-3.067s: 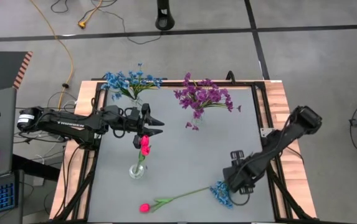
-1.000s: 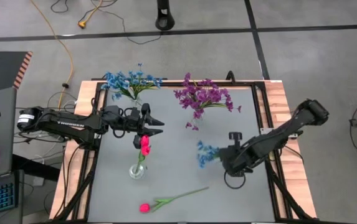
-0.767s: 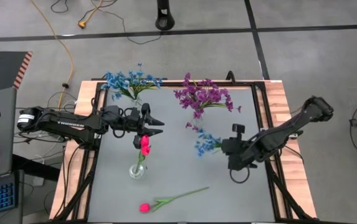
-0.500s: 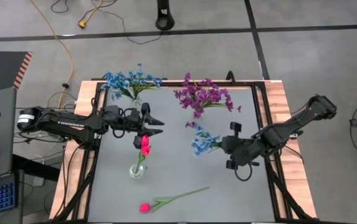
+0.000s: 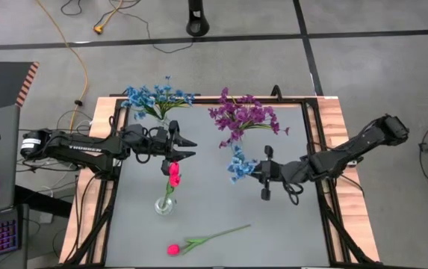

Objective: Sort flowers into vase by color
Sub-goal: Put the blue flower into the top left transparent vase

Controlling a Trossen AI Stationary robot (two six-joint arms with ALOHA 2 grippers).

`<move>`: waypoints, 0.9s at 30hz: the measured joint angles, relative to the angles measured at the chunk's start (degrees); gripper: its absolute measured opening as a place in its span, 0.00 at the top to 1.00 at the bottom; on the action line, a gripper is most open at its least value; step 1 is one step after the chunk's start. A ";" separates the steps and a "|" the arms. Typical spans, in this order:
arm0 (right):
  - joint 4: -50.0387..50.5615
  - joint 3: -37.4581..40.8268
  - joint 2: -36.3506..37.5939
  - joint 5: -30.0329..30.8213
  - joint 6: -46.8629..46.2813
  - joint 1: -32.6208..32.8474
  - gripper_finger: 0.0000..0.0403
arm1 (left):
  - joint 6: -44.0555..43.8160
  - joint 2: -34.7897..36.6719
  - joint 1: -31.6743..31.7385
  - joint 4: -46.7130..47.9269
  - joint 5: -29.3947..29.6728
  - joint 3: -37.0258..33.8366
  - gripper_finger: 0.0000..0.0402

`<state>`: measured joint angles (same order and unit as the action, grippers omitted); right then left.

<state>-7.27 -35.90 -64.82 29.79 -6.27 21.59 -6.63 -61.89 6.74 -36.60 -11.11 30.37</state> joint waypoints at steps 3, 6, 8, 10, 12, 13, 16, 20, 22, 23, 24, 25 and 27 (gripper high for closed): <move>-5.11 0.75 -2.37 0.01 2.60 -1.47 0.90 | 0.00 0.00 0.02 0.00 0.00 0.00 0.68; -11.01 0.77 -5.02 0.01 5.31 -3.02 0.90 | 0.00 0.00 0.02 -0.02 0.08 0.00 0.68; -15.20 0.73 -7.06 -0.16 6.83 -4.12 0.90 | 0.00 0.00 0.00 -0.02 0.89 0.00 0.68; -18.43 0.73 -8.89 -1.67 7.98 -5.21 0.90 | 0.00 0.00 0.02 0.07 1.57 0.00 0.68; -22.03 0.73 -10.49 -3.81 8.27 -6.28 0.90 | 0.00 0.00 0.02 0.25 1.93 0.00 0.68; -23.28 0.73 -11.12 -4.79 8.27 -6.78 0.90 | 0.00 0.00 0.02 0.26 1.95 0.00 0.68; -25.96 0.73 -12.74 -6.85 8.30 -7.72 0.90 | 0.00 0.00 0.02 0.26 1.95 0.00 0.68; -28.25 0.73 -13.79 -7.42 8.47 -8.27 0.90 | 0.00 0.00 0.02 0.26 2.03 0.00 0.68; -28.96 0.70 -13.86 -7.43 9.83 -8.27 0.90 | 0.00 0.00 0.02 0.28 2.08 0.00 0.68; -29.07 0.70 -13.71 -7.43 10.89 -8.18 0.90 | 0.00 0.00 0.01 0.28 2.14 0.00 0.68; -29.08 0.64 -13.49 -7.42 11.64 -8.06 0.90 | 0.00 0.00 0.02 0.28 2.15 0.00 0.68; -29.08 0.46 -13.17 -7.40 12.16 -7.91 0.90 | 0.00 0.00 0.00 0.28 2.16 0.00 0.68; -29.19 -0.21 -12.70 -7.40 12.36 -7.74 0.90 | 0.00 0.00 0.02 0.28 2.17 0.00 0.68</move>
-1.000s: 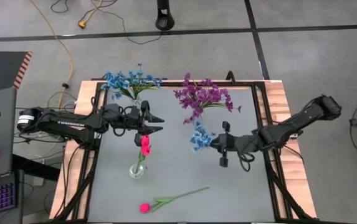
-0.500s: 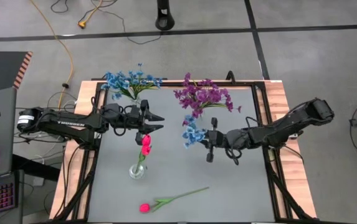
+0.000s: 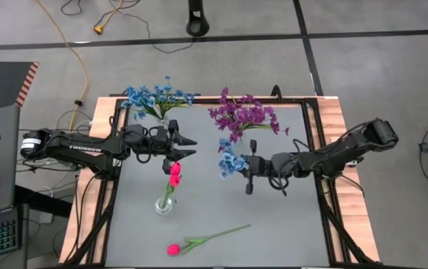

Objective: Sort flowers into vase by color
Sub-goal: Put the blue flower into the top left transparent vase

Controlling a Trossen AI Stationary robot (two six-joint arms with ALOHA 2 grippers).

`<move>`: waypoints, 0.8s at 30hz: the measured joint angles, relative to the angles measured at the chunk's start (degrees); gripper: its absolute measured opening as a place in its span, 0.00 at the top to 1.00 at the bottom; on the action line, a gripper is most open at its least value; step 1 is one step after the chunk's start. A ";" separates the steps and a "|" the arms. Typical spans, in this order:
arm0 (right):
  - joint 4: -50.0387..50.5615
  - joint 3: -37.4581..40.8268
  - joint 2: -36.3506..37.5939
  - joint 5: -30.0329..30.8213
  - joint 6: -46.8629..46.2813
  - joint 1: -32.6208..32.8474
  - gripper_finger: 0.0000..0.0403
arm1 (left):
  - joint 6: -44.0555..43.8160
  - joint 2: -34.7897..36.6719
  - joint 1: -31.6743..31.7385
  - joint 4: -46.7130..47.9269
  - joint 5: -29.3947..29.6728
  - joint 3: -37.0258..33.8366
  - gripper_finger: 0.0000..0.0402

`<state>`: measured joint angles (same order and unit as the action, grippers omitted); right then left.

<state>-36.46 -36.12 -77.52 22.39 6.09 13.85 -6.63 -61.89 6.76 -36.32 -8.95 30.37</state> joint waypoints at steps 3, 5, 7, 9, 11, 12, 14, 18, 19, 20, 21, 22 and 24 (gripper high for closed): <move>-0.16 -1.46 0.05 -0.02 0.89 -0.02 0.90 | 0.00 0.00 -0.02 -0.06 0.48 0.00 0.68; -0.05 -2.47 -0.36 -0.02 3.00 -0.04 0.90 | 0.00 0.00 0.00 -0.23 0.76 0.00 0.68; 0.22 -3.28 -0.54 -0.02 4.76 -0.23 0.90 | 0.00 0.00 -0.01 -0.31 0.80 0.00 0.68; 0.67 -4.18 -0.54 -0.04 4.93 -0.81 0.90 | 0.00 0.00 -0.01 -0.45 0.82 0.00 0.68; 0.63 -4.80 -0.52 -0.06 4.94 -1.46 0.90 | 0.00 0.00 -0.02 -0.50 0.80 0.00 0.68; 0.76 -5.18 -0.52 -0.07 4.94 -1.78 0.90 | 0.00 0.00 -0.02 -0.54 0.80 0.00 0.68; 0.86 -5.97 -0.58 -0.55 4.94 -2.41 0.90 | 0.00 0.00 -0.02 -0.62 0.80 0.00 0.68; 0.81 -7.51 -0.56 -5.42 4.94 -3.30 0.90 | 0.00 0.01 -0.02 -0.65 0.80 0.00 0.68; 0.95 -7.95 -0.56 -6.11 4.94 -3.28 0.90 | 0.00 0.00 -0.02 -0.65 0.80 0.00 0.68; 0.88 -8.49 -0.56 -6.69 4.94 -3.05 0.90 | 0.00 0.01 -0.02 -0.64 0.80 0.00 0.68; 0.85 -8.91 -0.56 -7.09 4.95 -2.85 0.90 | 0.00 0.00 -0.02 -0.63 0.80 0.00 0.68; 0.82 -9.27 -0.55 -7.31 4.96 -2.61 0.90 | 0.00 0.00 -0.02 -0.63 0.80 0.00 0.68; 0.77 -9.86 -0.54 -7.53 4.98 -1.88 0.90 | 0.00 0.00 -0.02 -0.59 0.80 0.00 0.68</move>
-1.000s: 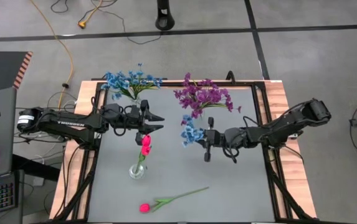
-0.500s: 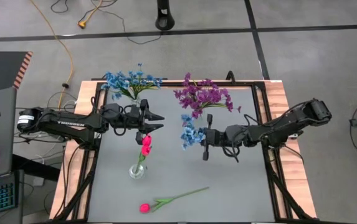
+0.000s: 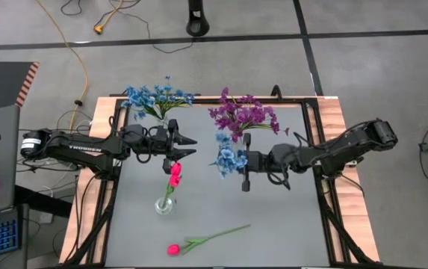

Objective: Sort flowers into vase by color
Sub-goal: Put the blue flower into the top left transparent vase

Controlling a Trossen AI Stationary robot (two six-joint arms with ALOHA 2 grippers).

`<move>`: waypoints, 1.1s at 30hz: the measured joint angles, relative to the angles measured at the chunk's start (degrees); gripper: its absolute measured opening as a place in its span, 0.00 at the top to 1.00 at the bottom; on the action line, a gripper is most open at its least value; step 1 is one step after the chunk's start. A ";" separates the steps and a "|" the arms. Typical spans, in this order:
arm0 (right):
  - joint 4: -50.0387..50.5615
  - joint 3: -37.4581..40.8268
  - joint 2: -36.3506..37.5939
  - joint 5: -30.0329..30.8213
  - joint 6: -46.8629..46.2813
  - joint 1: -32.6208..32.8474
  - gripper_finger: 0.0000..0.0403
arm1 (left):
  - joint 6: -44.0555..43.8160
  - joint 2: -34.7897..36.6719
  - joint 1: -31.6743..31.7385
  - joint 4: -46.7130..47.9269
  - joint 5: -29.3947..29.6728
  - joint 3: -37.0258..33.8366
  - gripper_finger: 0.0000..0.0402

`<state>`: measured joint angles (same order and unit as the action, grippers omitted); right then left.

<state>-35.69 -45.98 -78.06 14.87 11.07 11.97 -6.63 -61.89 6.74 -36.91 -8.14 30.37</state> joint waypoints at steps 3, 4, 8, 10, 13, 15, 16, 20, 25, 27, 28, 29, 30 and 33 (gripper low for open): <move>0.09 -0.80 0.00 -0.11 0.10 0.96 0.90 | 0.00 0.00 0.00 0.00 0.00 0.00 0.68; 0.05 -1.06 0.00 -0.17 0.11 1.25 0.90 | 0.00 0.02 0.00 0.00 0.00 0.00 0.68; 0.14 -2.16 -0.02 -0.21 0.13 1.55 0.90 | 0.00 0.00 0.00 -0.17 0.00 0.00 0.68; 0.04 -2.90 -0.02 -0.19 0.23 1.35 0.90 | 0.00 0.00 0.00 -0.48 0.00 0.00 0.68; 0.05 -3.98 0.00 -0.19 1.77 0.96 0.90 | -0.07 0.01 0.00 -2.85 -0.01 0.00 0.68; 0.12 -4.65 -0.01 -0.19 2.70 0.58 0.90 | -0.09 0.02 0.00 -5.23 -0.32 0.00 0.68; 0.05 -5.01 -0.02 -0.18 2.87 0.44 0.90 | -0.10 0.02 0.00 -6.45 -0.65 0.00 0.68; 0.05 -6.10 -0.02 -0.19 2.93 -0.67 0.90 | -0.24 0.02 0.00 -6.91 -1.61 2.34 0.68; 0.07 -7.29 -0.02 -0.01 2.71 -2.10 0.90 | 1.89 -0.09 0.00 3.95 -3.16 9.96 0.68; 0.11 -7.78 -0.02 0.01 1.19 -2.55 0.90 | 3.18 -0.13 0.00 9.23 -3.13 13.16 0.68; 0.08 -8.00 -0.02 -0.01 0.35 -2.85 0.90 | 3.72 -0.13 0.00 11.14 -3.13 14.53 0.68; 0.02 -8.14 -0.01 0.00 -0.43 -3.17 0.90 | 4.17 -0.13 0.00 12.75 -3.13 15.63 0.68; -0.04 -8.19 0.00 0.01 -0.97 -3.46 0.90 | 4.47 -0.13 0.00 14.18 -3.13 16.69 0.68; 0.15 -8.49 -0.02 0.11 -3.79 -4.40 0.90 | 4.57 -0.13 0.00 15.73 -3.19 18.48 0.68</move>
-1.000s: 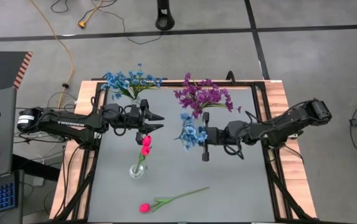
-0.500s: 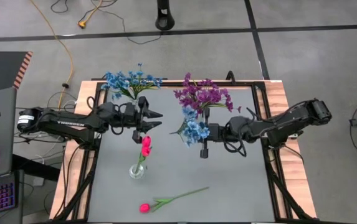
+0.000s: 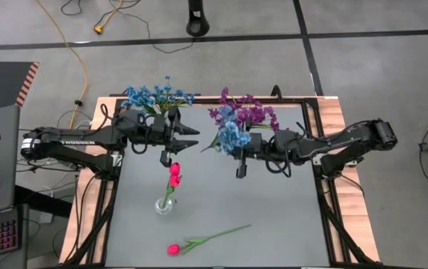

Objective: Sort flowers into vase by color
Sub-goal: Put the blue flower into the top left transparent vase

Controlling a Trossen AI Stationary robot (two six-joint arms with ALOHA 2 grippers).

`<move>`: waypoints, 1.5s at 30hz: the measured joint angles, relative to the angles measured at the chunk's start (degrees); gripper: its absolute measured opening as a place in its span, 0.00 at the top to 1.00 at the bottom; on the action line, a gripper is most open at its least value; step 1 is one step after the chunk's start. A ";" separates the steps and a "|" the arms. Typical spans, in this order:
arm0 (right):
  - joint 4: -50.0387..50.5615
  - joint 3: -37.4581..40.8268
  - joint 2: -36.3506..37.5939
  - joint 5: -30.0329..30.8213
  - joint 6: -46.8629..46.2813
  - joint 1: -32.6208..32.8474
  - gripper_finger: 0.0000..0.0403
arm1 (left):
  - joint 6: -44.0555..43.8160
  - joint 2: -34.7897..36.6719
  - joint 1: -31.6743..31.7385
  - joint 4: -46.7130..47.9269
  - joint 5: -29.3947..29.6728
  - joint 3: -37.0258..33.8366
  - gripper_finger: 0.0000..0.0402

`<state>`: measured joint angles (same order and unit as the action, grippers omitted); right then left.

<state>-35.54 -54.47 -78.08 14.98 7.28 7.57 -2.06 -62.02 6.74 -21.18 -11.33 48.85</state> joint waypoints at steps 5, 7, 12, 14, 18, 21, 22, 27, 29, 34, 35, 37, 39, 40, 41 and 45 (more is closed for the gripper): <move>-0.12 -0.64 0.00 0.16 -4.49 -1.73 0.90 | -0.62 -0.04 0.00 0.04 0.00 0.49 0.68; -0.08 -0.79 0.00 0.14 -5.86 -2.34 0.90 | -1.36 -0.79 0.00 -0.60 -0.03 0.51 0.68; -0.12 -1.01 0.00 0.14 -7.95 -3.58 0.90 | -2.72 -3.92 -0.02 -1.47 0.63 0.53 0.68; -0.06 -1.01 0.00 0.14 -7.93 -3.64 0.90 | -3.13 -5.33 0.00 -2.48 1.36 0.51 0.68; -0.08 -1.01 0.00 0.12 -7.93 -3.60 0.90 | -3.19 -7.70 0.37 -3.42 1.60 1.29 0.68; -0.06 -1.01 0.00 0.09 -7.90 -3.60 0.90 | -3.19 -9.64 0.39 -3.32 1.64 3.05 0.68; -0.08 -1.01 0.00 0.10 -7.90 -3.60 0.90 | -3.13 -10.43 0.39 -3.31 1.61 3.87 0.68; -0.06 -1.01 0.00 0.10 -7.88 -3.60 0.90 | -2.92 -13.63 0.39 -1.34 1.44 7.09 0.68; -0.06 -1.01 0.00 0.09 -7.82 -3.60 0.90 | -2.83 -14.28 0.39 0.30 1.30 8.29 0.68; 0.14 -1.01 0.00 0.09 -7.71 -3.60 0.90 | -2.08 -14.03 0.39 2.51 1.53 9.30 0.68; 0.25 -1.01 0.00 0.09 -7.73 -3.60 0.90 | -2.08 -13.88 0.39 2.63 1.53 9.30 0.68; 0.63 -1.01 0.00 0.09 -7.73 -3.60 0.90 | -2.06 -13.69 0.39 2.40 1.53 9.30 0.68; 0.77 -1.01 0.00 0.09 -7.73 -3.60 0.90 | -2.10 -13.68 0.39 2.49 1.50 9.30 0.69; 0.84 -1.01 0.00 0.09 -7.75 -3.60 0.90 | -2.10 -13.68 0.39 2.67 1.50 9.30 0.71; 0.86 -1.01 0.00 0.09 -7.75 -3.60 0.90 | -2.10 -13.68 0.39 2.70 1.50 9.30 0.72; 0.98 -1.01 0.00 0.07 -7.79 -3.60 0.90 | -2.12 -13.68 0.39 2.67 1.52 9.30 0.83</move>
<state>-34.55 -55.48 -78.08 15.05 -0.51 3.97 -4.18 -75.70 7.14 -18.50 -9.81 58.15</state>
